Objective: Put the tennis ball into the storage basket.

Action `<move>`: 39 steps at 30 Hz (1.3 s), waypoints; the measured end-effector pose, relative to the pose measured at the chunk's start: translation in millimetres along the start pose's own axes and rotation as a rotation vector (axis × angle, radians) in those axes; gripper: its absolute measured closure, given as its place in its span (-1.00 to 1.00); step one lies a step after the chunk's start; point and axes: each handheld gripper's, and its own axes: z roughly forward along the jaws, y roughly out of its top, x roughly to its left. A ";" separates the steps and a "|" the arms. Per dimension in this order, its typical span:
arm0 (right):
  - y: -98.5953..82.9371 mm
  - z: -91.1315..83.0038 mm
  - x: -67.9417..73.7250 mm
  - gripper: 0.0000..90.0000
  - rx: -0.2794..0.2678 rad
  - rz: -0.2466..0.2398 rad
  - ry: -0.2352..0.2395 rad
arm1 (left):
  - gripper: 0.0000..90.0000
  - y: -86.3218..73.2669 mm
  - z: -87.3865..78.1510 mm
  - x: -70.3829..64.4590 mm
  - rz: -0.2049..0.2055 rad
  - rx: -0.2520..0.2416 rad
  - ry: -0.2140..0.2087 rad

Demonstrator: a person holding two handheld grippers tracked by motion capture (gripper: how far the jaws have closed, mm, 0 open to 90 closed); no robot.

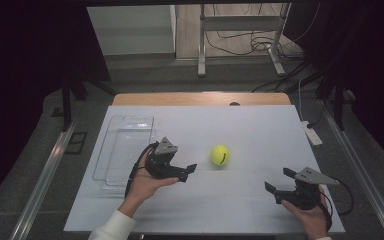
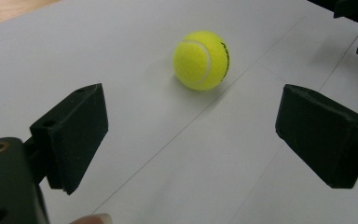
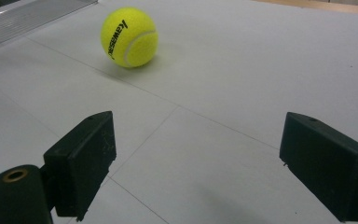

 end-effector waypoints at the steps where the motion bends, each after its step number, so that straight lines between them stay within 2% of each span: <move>1: -0.1 0.0 -0.1 -0.75 0.000 -0.001 0.000 | -0.77 0.6 0.6 -0.3 0.002 0.001 -0.001; 24: -1.5 -0.6 -2.1 -0.75 0.000 0.002 -0.003 | -0.79 21.7 22.9 -8.0 0.042 0.037 -0.017; 39: -1.8 -1.3 -2.9 -0.75 0.000 0.005 -0.006 | -0.80 32.1 37.6 -8.1 0.047 0.058 -0.035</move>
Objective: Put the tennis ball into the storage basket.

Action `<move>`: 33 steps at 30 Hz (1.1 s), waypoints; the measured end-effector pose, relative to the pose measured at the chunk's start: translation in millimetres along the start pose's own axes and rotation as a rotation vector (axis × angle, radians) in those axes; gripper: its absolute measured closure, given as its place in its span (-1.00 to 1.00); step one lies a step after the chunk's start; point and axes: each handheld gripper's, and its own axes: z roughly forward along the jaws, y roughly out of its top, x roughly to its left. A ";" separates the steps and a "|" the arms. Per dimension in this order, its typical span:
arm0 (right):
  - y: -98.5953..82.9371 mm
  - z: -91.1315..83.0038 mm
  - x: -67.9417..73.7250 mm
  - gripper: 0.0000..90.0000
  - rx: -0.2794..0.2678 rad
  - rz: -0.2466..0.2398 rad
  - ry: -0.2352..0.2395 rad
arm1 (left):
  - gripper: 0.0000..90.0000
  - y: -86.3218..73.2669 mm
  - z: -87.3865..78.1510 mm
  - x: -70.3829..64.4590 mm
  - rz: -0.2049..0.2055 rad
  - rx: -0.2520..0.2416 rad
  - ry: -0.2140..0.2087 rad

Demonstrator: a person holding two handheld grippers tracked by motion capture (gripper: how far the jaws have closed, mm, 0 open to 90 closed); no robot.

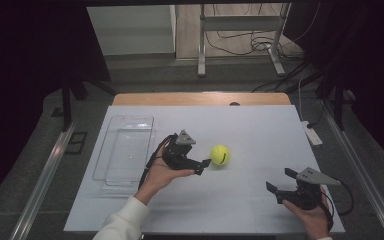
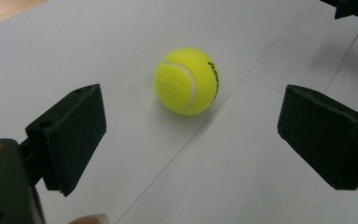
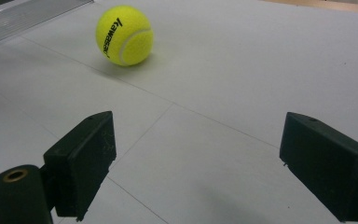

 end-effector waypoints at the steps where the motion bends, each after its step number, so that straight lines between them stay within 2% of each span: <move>1: 0.1 0.2 0.1 -0.75 0.002 -0.002 -0.001 | -0.80 0.5 1.0 -0.2 0.001 0.004 -0.002; 16: 0.3 1.9 1.3 -0.75 0.002 -0.006 0.011 | -0.81 12.9 23.6 -4.1 0.032 0.056 -0.005; 24: -0.1 1.7 0.7 -0.75 0.004 -0.007 0.008 | -0.82 21.8 28.1 -6.1 0.041 0.062 -0.008; 33: -0.5 1.7 0.6 -0.75 0.006 -0.009 0.007 | -0.82 24.6 34.3 -4.7 0.043 0.072 -0.010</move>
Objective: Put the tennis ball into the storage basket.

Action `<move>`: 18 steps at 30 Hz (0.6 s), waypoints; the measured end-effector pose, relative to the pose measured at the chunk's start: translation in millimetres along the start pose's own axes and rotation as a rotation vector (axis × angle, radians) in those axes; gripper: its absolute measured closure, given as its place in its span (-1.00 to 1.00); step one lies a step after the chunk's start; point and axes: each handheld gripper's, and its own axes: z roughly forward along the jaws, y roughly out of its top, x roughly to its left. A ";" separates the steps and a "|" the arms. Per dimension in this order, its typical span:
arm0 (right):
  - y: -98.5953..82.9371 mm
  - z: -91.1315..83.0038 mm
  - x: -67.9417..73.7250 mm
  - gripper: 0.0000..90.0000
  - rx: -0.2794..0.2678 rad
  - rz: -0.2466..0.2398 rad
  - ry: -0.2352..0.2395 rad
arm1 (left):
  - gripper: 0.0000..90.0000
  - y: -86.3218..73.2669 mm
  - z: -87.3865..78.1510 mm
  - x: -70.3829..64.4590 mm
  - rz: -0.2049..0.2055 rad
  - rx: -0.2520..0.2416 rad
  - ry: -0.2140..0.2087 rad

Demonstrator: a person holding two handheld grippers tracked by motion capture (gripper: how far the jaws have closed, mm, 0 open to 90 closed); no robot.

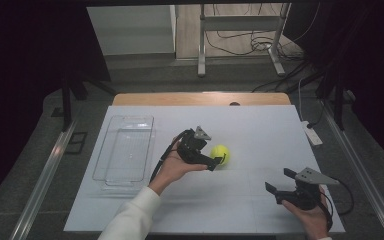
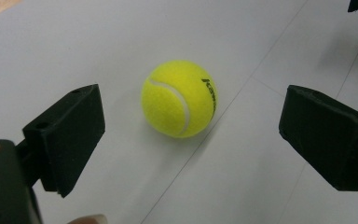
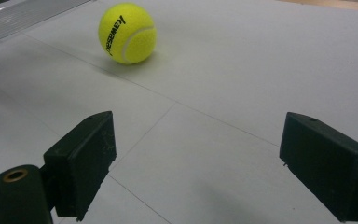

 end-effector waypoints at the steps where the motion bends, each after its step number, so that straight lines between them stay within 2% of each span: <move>1: 0.0 0.1 0.1 -0.75 0.001 0.001 0.000 | -0.82 0.2 0.7 0.5 0.001 0.003 -0.001; 18: -0.2 1.5 0.2 -0.75 0.003 0.004 0.006 | -0.81 6.4 11.1 7.1 -0.015 0.031 0.007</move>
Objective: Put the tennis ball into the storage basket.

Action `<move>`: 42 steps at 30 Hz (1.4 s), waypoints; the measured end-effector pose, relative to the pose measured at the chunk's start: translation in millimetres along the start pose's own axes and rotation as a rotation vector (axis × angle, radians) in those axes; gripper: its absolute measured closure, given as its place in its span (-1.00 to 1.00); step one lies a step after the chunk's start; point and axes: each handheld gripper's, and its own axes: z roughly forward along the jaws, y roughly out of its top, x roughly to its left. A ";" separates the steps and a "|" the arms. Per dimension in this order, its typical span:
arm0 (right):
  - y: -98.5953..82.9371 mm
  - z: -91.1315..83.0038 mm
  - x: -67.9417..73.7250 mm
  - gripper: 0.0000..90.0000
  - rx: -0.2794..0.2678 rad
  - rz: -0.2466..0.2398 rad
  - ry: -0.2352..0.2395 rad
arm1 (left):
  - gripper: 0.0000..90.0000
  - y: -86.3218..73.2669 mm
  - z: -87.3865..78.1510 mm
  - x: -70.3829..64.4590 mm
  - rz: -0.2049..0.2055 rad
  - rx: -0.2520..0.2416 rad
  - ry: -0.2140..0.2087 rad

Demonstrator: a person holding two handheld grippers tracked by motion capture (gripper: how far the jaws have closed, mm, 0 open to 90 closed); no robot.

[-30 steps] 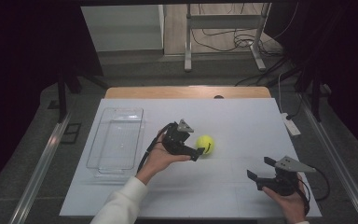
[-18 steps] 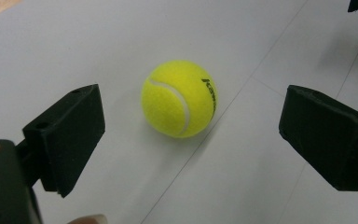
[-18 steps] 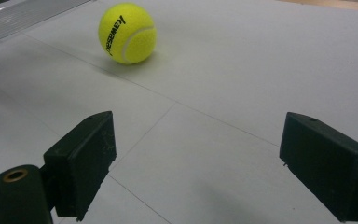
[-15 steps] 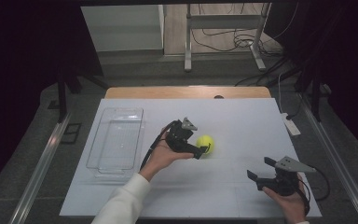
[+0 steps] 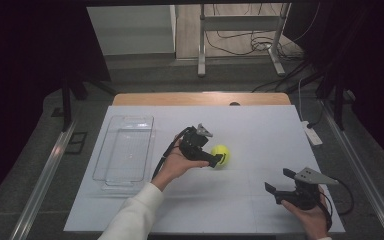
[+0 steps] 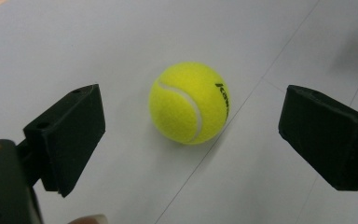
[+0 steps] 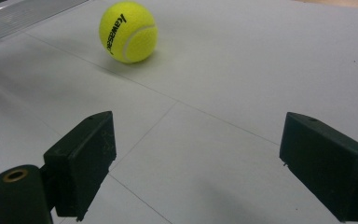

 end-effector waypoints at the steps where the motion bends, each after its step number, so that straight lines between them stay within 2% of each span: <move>1: 0.0 0.5 -0.1 -0.75 0.001 0.000 -0.001 | -0.81 0.7 0.6 0.2 -0.002 0.001 0.000; 16: -0.7 1.0 -0.8 -0.75 0.003 0.000 -0.002 | -0.82 13.4 14.2 3.4 -0.002 0.013 -0.022; 21: -0.7 1.2 -0.6 -0.75 0.004 0.000 0.000 | -0.83 18.1 21.2 3.4 0.002 0.035 -0.027; 30: -0.8 0.5 -1.1 -0.75 0.003 0.001 -0.003 | -0.85 17.9 30.2 8.8 -0.015 0.058 -0.040; 42: -0.7 1.0 -1.0 -0.75 0.003 -0.002 -0.001 | -0.86 18.9 44.4 8.7 -0.008 0.086 -0.042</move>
